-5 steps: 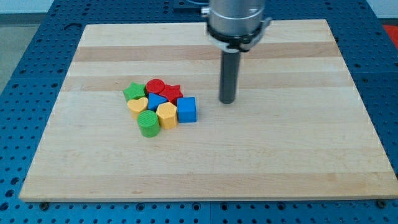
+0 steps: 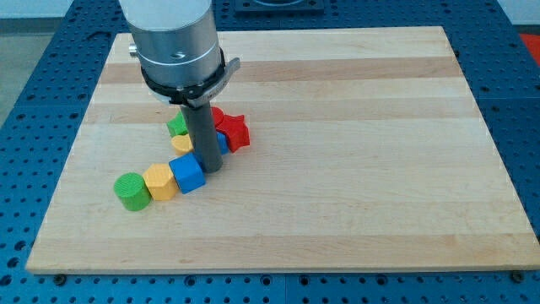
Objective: Move the line of blocks slightly down
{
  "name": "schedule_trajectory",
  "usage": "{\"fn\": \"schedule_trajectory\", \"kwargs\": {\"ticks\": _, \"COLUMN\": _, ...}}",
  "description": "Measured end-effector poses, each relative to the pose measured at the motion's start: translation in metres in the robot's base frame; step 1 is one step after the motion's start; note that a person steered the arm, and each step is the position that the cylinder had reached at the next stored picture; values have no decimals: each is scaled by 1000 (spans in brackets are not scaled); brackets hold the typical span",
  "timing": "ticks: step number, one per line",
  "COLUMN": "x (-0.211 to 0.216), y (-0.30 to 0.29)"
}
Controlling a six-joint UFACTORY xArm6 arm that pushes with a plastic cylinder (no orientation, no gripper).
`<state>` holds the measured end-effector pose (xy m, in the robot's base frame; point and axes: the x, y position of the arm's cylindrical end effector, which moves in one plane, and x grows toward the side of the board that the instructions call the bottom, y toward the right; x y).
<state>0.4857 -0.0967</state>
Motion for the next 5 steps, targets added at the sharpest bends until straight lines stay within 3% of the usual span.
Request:
{"fn": "schedule_trajectory", "kwargs": {"ticks": 2, "x": -2, "y": 69}}
{"fn": "schedule_trajectory", "kwargs": {"ticks": 5, "x": 5, "y": -36}}
